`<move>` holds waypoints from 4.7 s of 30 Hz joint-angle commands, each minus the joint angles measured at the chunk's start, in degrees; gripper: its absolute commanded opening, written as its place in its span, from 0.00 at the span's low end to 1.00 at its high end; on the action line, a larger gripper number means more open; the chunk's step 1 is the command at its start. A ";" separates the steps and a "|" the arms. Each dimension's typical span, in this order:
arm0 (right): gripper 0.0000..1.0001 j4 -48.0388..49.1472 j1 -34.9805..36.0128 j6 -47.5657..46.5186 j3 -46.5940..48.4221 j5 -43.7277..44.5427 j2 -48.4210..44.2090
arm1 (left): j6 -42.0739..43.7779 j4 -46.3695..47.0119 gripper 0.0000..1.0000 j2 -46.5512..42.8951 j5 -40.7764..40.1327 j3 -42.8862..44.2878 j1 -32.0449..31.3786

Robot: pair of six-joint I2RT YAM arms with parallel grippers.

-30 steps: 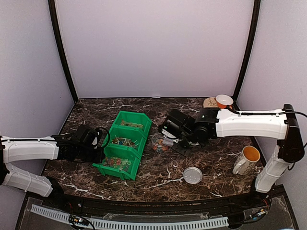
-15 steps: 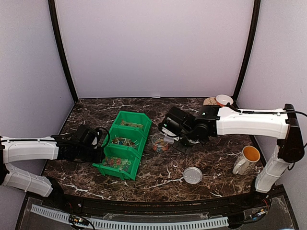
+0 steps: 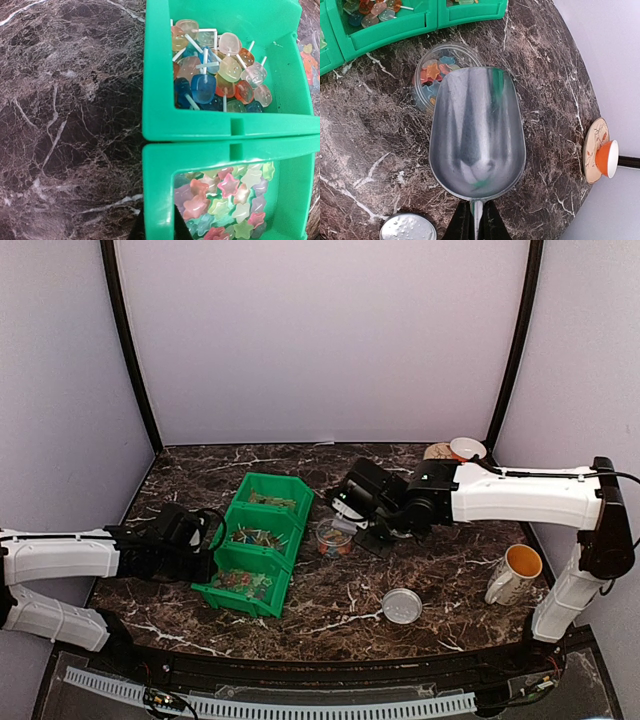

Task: Pack the candies
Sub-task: Set down the storage box at the center of the board, then move the storage box to the center of the board, then hold the plate at the center of the board, then scoop the fake candies from the storage box.

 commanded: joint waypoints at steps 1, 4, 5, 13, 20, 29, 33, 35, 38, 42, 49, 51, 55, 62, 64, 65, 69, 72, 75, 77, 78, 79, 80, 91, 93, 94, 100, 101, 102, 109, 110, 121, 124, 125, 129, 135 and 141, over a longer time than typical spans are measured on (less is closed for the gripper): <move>0.00 3.07 -0.34 0.09 0.49 0.23 -1.75 | -2.60 2.76 0.09 -3.05 0.65 -0.47 -0.08; 0.00 3.31 -0.33 0.13 -0.08 0.23 -2.21 | -2.75 2.73 0.12 -3.36 0.72 -0.50 -0.13; 0.00 3.49 -0.33 0.17 -0.24 0.16 -2.32 | -2.81 2.67 0.13 -3.38 0.66 -0.43 -0.14; 0.00 4.10 -0.36 0.22 -0.89 0.12 -3.06 | -2.81 1.57 0.22 -3.93 0.71 0.58 -0.11; 0.00 4.85 -0.33 0.24 -1.93 0.06 -3.21 | -3.08 -1.19 0.28 -7.56 0.96 1.92 -0.10; 0.00 5.79 -0.33 0.26 -2.93 -0.19 -3.21 | -1.80 -5.34 0.38 -11.10 -2.91 6.17 -0.14; 0.00 6.11 -0.34 0.20 -3.15 -0.36 -4.04 | 0.01 -5.59 0.40 -7.43 -5.32 9.51 -0.12; 0.00 6.10 -0.33 0.33 -3.26 -0.54 -5.22 | 0.99 -5.63 0.40 -4.78 -6.47 11.53 -0.11; 0.00 6.11 -0.33 0.72 -3.84 -0.74 -5.90 | 2.71 -5.87 0.42 -0.34 -8.84 14.30 -0.14; 0.00 6.39 -0.38 1.25 -4.94 -0.91 -7.15 | 4.78 -6.81 0.43 5.18 -11.17 18.33 -0.14; 0.00 6.86 -0.33 1.54 -5.79 -1.47 -8.33 | 7.01 -5.27 0.43 13.81 -11.22 22.44 0.32; 0.00 7.00 -0.34 1.54 -5.92 -1.60 -8.30 | 7.06 -4.89 0.43 16.14 -11.02 23.23 0.82; 0.00 6.99 -0.33 1.65 -6.16 -1.92 -8.50 | 6.86 -3.91 0.42 19.68 -8.89 24.30 1.70; 0.00 7.66 -0.30 1.71 -6.97 -2.37 -8.65 | 7.12 -2.61 0.38 22.76 -6.67 24.72 4.84; 0.00 7.86 -0.26 1.73 -7.06 -2.52 -8.48 | 7.11 -2.12 0.36 23.47 -6.29 24.52 5.03; 0.00 8.01 -0.28 1.64 -7.07 -2.56 -8.39 | 7.00 -2.04 0.35 23.71 -6.16 24.47 5.13; 0.00 8.21 -0.30 1.55 -6.75 -2.86 -7.79 | 6.99 -1.45 0.30 25.05 -5.72 24.30 5.25; 0.00 8.22 -0.25 1.58 -6.56 -3.18 -7.55 | 6.95 -0.86 0.26 26.05 -5.42 24.13 5.25; 0.00 8.22 -0.27 1.62 -6.50 -3.36 -7.33 | 6.62 -0.25 0.23 26.84 -5.05 23.67 5.27; 0.00 7.99 -0.25 1.71 -6.37 -3.52 -7.22 | 6.31 0.27 0.19 27.10 -4.63 23.40 5.22; 0.00 8.02 -0.25 1.71 -6.32 -3.63 -7.14 | 6.22 0.44 0.18 27.13 -4.51 23.22 5.26; 0.00 7.90 -0.20 1.64 -6.22 -3.74 -7.04 | 6.17 0.68 0.16 27.13 -4.35 22.97 5.28; 0.00 7.77 -0.16 1.63 -5.99 -3.77 -6.88 | 6.01 0.87 0.15 27.12 -4.17 22.75 5.24; 0.00 6.89 0.73 0.04 -1.11 -5.31 -4.27 | 4.20 1.62 0.00 23.04 -1.76 18.62 5.23; 0.00 6.33 1.22 -0.61 0.49 -5.83 -4.05 | 3.61 1.61 0.00 21.62 -1.31 17.24 5.27; 0.00 6.12 1.44 -0.98 1.28 -6.28 -2.50 | 3.34 1.68 0.00 20.79 -1.16 16.55 5.16; 0.00 2.62 3.55 -3.65 8.31 -8.37 2.82 | 2.17 0.73 0.00 14.52 -1.10 12.26 4.82; 0.00 1.88 3.92 -4.19 9.58 -8.60 3.84 | 2.11 0.39 0.00 13.53 -1.33 11.72 4.70; 0.00 1.03 4.49 -4.73 10.39 -8.82 4.78 | 2.03 0.05 0.00 12.71 -1.60 11.27 4.51; 0.00 -4.42 6.96 -8.11 19.57 -11.12 11.73 | 1.98 -2.03 0.00 8.84 -3.40 9.84 2.80; 0.00 -5.38 7.15 -8.54 20.77 -11.50 12.76 | 2.02 -2.23 0.00 8.62 -3.73 9.75 2.57; 0.00 -13.52 8.64 -10.96 30.00 -11.00 22.56 | 2.49 -2.17 0.00 6.73 -4.78 8.70 -0.24; 0.00 -14.53 8.63 -11.21 32.08 -10.00 24.22 | 2.95 -1.80 0.00 6.74 -5.19 8.82 -0.99; 0.00 -14.94 8.65 -11.37 32.95 -9.37 24.90 | 3.05 -1.62 0.00 6.69 -5.29 8.82 -1.21; 0.00 -15.84 8.71 -12.26 34.58 -6.92 27.34 | 3.89 -0.59 0.00 6.11 -5.43 8.67 -2.23; 0.00 -16.13 9.28 -15.97 37.17 -6.42 30.38 | 4.97 1.04 0.00 4.91 -5.02 8.38 -3.67; 0.00 -14.63 11.41 -21.35 39.32 -6.92 33.63 | 5.36 2.38 0.00 4.36 -4.43 8.12 -4.60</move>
